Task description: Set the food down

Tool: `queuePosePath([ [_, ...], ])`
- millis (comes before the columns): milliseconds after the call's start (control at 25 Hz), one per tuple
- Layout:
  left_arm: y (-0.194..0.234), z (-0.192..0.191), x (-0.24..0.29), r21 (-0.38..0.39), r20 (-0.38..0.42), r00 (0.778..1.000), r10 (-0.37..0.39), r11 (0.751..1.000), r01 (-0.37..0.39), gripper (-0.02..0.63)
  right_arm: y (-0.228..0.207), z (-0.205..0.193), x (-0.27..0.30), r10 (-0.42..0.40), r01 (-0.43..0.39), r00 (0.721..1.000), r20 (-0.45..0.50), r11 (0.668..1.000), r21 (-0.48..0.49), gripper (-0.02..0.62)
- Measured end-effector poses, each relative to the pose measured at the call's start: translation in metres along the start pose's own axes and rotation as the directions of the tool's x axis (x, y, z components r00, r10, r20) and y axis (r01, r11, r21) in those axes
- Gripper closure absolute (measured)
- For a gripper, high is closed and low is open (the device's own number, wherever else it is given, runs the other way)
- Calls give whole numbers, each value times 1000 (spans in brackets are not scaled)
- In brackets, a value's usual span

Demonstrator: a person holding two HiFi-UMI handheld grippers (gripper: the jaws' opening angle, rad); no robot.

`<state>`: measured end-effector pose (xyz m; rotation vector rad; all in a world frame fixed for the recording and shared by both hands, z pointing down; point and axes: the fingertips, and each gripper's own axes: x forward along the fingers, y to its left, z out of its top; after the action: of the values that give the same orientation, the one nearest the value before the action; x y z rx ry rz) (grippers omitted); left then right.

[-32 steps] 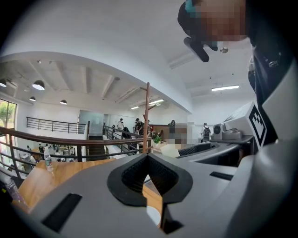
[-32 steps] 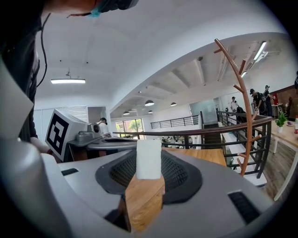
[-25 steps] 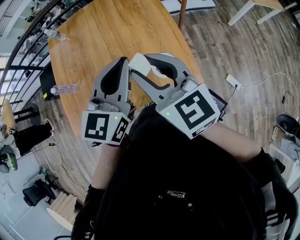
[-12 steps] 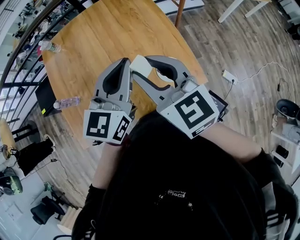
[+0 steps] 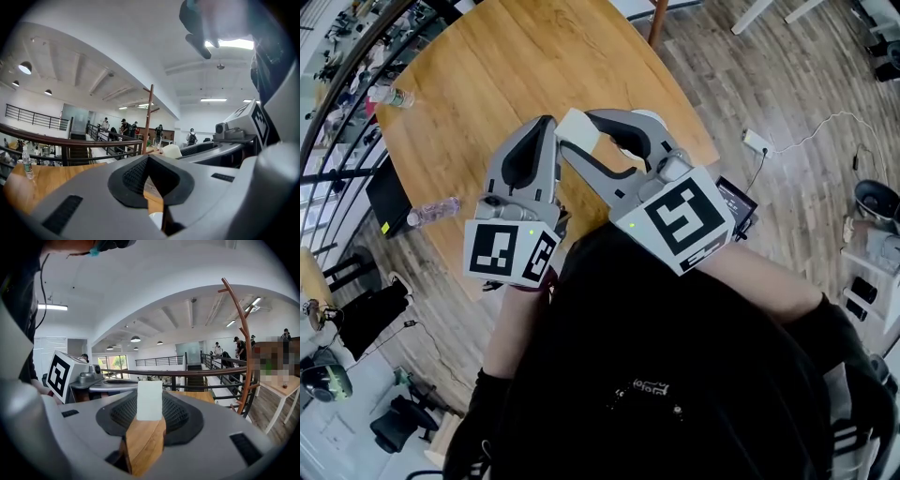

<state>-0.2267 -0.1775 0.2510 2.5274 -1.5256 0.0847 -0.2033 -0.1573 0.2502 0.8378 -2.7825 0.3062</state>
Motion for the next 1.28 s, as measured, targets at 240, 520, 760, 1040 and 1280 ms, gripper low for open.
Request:
queuePosePath([
  [240,0,5,23,-10,-14,1000,19,1000,-19,603,-25,5,3,16,-16,1000,-4,1000,15,428],
  [520,10,3,34,-18,-41,999,33,999,-33,603,-34,5,14,40,-40,999,-16,999,36,428],
  [760,15,-13,47,-43,-93,996,11,999,-15,603,-44,-6,21,46,-43,998,-45,997,66,428],
  [1040,14,-34,50,-92,-124,992,-1,996,-10,603,-48,-23,23,45,-37,996,-78,994,101,428],
  [1280,11,-47,52,-117,-136,991,1,993,-17,603,-53,-36,22,34,-22,994,-100,993,120,428],
])
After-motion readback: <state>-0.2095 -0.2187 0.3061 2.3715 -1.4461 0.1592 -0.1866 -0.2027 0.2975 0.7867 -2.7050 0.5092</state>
